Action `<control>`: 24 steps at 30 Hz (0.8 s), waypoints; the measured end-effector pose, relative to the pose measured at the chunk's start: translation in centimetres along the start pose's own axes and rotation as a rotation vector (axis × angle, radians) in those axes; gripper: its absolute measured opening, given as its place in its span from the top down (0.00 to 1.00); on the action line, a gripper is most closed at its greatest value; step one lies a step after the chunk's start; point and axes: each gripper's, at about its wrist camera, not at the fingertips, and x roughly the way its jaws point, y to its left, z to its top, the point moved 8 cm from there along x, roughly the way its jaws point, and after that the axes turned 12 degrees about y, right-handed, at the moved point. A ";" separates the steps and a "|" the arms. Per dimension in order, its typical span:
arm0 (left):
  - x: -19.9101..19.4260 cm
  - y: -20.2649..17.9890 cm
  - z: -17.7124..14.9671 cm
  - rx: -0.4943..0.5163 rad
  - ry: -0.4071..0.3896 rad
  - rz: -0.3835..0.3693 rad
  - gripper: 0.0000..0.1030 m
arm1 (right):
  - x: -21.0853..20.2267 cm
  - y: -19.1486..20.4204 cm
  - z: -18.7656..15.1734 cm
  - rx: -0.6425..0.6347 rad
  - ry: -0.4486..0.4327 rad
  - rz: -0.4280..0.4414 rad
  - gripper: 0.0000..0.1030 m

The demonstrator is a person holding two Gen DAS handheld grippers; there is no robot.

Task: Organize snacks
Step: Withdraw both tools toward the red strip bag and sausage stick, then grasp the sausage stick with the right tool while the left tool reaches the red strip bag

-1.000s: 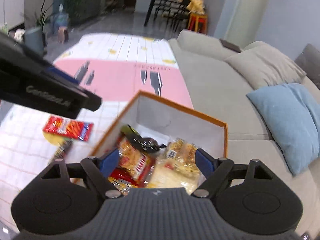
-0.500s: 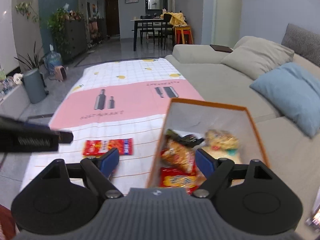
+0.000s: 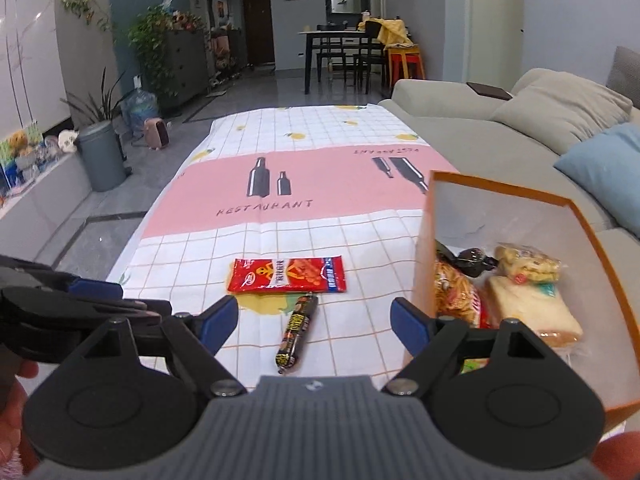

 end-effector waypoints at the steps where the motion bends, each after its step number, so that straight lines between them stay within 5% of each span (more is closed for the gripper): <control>1: 0.3 0.2 0.1 0.002 0.001 0.002 0.44 | 0.4 0.4 0.1 -0.013 0.002 -0.003 0.21; 14: 3.8 2.3 1.7 0.015 0.044 0.027 0.44 | 7.0 3.0 1.4 -0.079 0.072 -0.050 0.27; 24: 5.7 1.9 2.2 0.049 0.064 0.014 0.44 | 11.3 2.0 -0.3 -0.001 0.151 -0.091 0.27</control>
